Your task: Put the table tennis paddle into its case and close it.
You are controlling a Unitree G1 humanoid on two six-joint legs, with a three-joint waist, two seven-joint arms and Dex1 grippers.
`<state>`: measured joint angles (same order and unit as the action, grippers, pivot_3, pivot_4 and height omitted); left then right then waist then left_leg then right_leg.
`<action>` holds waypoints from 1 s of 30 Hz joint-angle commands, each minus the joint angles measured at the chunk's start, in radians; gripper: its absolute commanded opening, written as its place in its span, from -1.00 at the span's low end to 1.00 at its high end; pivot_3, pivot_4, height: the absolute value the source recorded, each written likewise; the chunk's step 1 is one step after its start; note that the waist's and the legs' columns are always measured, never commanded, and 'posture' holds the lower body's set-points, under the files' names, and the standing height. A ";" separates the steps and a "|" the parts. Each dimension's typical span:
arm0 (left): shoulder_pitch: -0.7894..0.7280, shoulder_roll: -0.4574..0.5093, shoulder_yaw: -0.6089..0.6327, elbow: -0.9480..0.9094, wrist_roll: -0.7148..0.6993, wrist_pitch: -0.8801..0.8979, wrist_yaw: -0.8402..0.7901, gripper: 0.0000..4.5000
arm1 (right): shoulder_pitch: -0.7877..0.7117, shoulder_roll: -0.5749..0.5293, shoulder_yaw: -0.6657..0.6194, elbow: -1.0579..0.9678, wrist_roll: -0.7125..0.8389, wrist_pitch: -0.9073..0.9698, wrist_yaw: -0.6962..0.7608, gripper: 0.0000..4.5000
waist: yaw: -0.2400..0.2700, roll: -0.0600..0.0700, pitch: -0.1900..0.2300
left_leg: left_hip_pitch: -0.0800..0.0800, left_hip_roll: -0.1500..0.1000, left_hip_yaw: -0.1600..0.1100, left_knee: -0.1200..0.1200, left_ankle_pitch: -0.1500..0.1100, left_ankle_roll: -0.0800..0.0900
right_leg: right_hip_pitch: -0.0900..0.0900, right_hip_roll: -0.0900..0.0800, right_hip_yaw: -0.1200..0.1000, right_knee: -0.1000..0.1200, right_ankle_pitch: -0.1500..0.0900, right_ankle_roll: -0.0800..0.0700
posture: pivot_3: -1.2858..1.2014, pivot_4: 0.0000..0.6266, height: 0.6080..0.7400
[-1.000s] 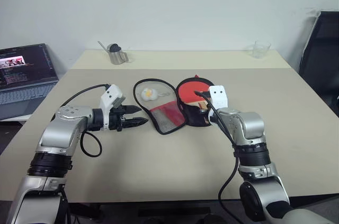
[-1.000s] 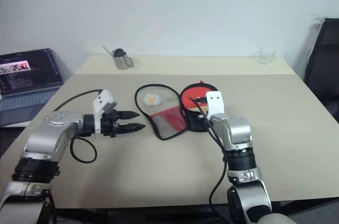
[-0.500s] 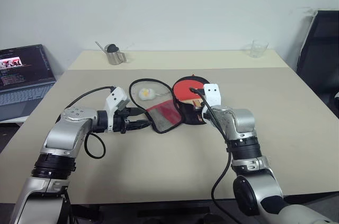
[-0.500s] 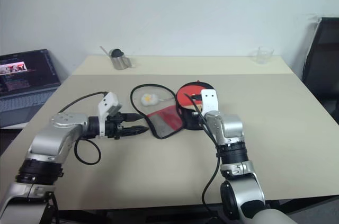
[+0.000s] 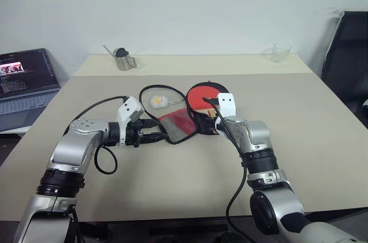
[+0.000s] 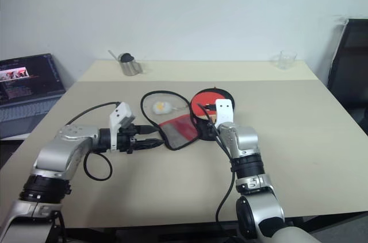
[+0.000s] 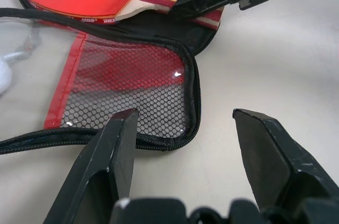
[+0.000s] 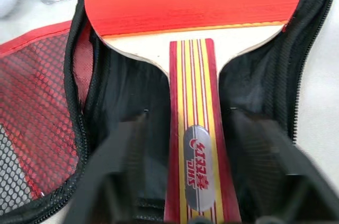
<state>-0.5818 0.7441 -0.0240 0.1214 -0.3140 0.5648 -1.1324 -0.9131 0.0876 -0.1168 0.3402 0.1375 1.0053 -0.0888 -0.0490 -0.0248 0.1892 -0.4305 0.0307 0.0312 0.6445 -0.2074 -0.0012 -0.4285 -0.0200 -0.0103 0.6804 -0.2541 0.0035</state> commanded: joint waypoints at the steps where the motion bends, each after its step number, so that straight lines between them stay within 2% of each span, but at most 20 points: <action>1: -0.024 -0.009 -0.005 -0.028 -0.005 -0.002 0.009 0.38 | -0.019 -0.002 -0.004 -0.030 0.009 -0.026 0.006 0.99 | 0.000 0.000 0.000 | 0.000 0.000 0.000 0.000 0.000 0.000 | 0.000 0.000 0.000 0.000 0.000 0.000 | 0.03 -0.52 1.00; 8: -0.066 -0.037 -0.006 0.107 0.060 -0.040 0.105 0.38 | -0.016 -0.113 0.029 -0.226 0.035 0.110 0.106 0.99 | 0.006 0.000 0.000 | 0.000 0.000 0.000 0.000 0.000 0.000 | 0.000 0.000 0.000 0.000 0.000 0.000 | 0.03 -0.52 1.00; 12: -0.089 -0.051 -0.005 0.217 0.090 -0.068 0.147 0.38 | 0.022 -0.277 0.059 -0.413 0.086 0.226 0.239 0.99 | 0.013 0.000 0.000 | 0.000 0.000 0.000 0.000 0.000 0.000 | 0.000 0.000 -0.001 0.000 0.000 0.000 | 0.03 -0.52 1.00; 16: -0.130 -0.093 -0.029 0.318 0.131 -0.099 0.196 0.38 | 0.059 -0.365 0.075 -0.487 0.126 0.262 0.315 0.99 | 0.017 0.000 0.000 | 0.000 -0.001 0.000 0.000 0.000 0.000 | 0.000 0.000 -0.001 0.000 0.000 0.000 | 0.03 -0.52 1.00; 23: -0.198 -0.173 -0.063 0.432 0.187 -0.154 0.227 0.38 | 0.083 -0.378 0.086 -0.501 0.118 0.256 0.310 0.99 | 0.016 0.000 0.000 | 0.000 -0.001 0.000 0.001 0.000 0.000 | 0.000 0.001 -0.001 0.000 0.000 0.001 | 0.03 -0.52 1.00; 30: -0.236 -0.212 -0.060 0.485 0.205 -0.187 0.234 0.38 | 0.092 -0.367 0.082 -0.521 0.115 0.257 0.291 0.99 | 0.019 0.000 0.000 | 0.000 -0.001 0.000 0.001 0.000 0.000 | 0.000 0.000 -0.001 0.000 0.000 0.000 | 0.03 -0.52 1.00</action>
<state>-0.7885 0.5359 -0.0934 0.6116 -0.1120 0.4044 -0.9037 -0.8108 -0.2758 -0.0247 -0.1342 0.2553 1.2727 0.2082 -0.0304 -0.0251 0.1891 -0.4310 0.0297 0.0307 0.6452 -0.2073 -0.0010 -0.4283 -0.0197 -0.0111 0.6804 -0.2538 0.0040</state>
